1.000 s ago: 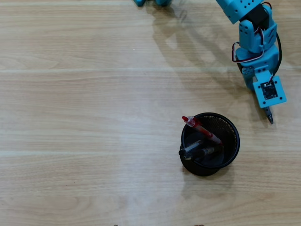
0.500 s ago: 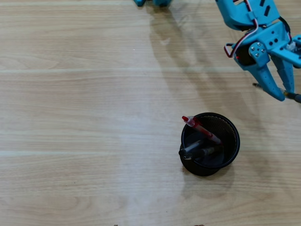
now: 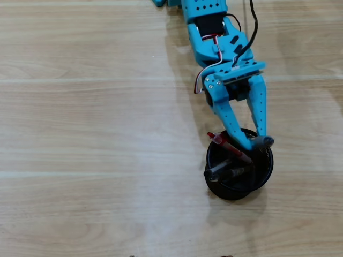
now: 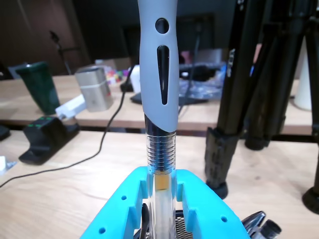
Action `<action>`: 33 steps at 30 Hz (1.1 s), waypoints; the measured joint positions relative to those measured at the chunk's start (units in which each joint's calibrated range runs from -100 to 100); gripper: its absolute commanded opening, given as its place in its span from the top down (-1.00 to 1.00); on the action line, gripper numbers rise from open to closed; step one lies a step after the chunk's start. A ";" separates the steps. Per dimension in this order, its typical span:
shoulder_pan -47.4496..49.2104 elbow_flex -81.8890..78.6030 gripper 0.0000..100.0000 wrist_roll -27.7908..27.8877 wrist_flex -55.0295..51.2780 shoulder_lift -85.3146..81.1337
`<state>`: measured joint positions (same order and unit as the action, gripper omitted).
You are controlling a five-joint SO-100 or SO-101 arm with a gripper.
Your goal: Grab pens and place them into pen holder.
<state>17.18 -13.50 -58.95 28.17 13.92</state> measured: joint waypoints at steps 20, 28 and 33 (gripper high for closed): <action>3.46 -19.21 0.77 18.52 -19.98 -20.23; -0.76 -57.19 0.77 39.80 -74.85 -74.57; -1.44 -75.34 0.78 41.78 -95.00 -103.09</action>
<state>15.75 -88.84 -17.16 -66.84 -89.17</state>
